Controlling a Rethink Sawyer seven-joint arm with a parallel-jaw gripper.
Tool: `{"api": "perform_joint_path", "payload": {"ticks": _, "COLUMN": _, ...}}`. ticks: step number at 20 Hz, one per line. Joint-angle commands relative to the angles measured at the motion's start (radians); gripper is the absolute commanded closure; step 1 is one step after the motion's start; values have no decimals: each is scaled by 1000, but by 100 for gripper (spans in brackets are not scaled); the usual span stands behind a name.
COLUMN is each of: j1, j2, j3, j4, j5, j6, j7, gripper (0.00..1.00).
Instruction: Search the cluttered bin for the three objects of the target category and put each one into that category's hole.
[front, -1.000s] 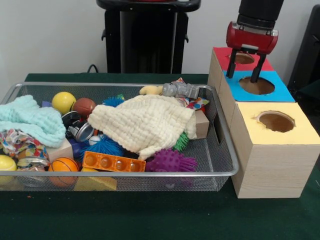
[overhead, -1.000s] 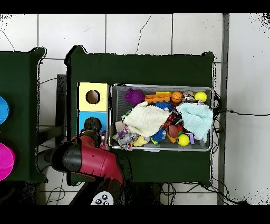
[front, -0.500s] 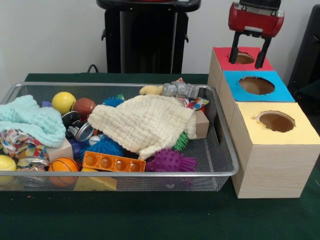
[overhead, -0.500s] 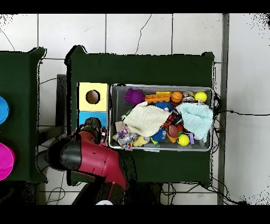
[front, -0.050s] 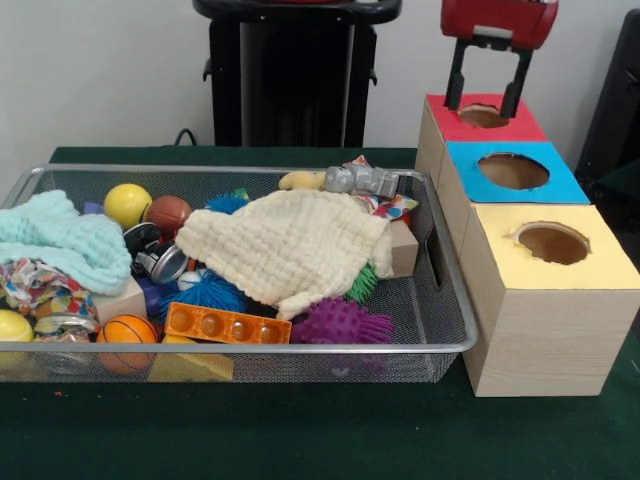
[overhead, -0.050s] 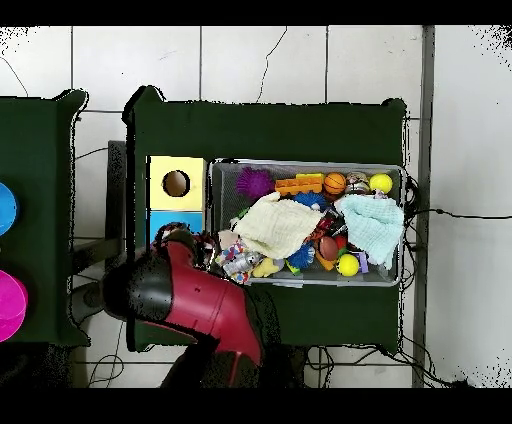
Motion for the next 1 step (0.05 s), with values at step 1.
{"api": "perform_joint_path", "payload": {"ticks": 1, "j1": -55, "j2": -9, "j3": 95, "j4": 35, "j5": -27, "j6": -25, "j7": 150, "gripper": 0}}
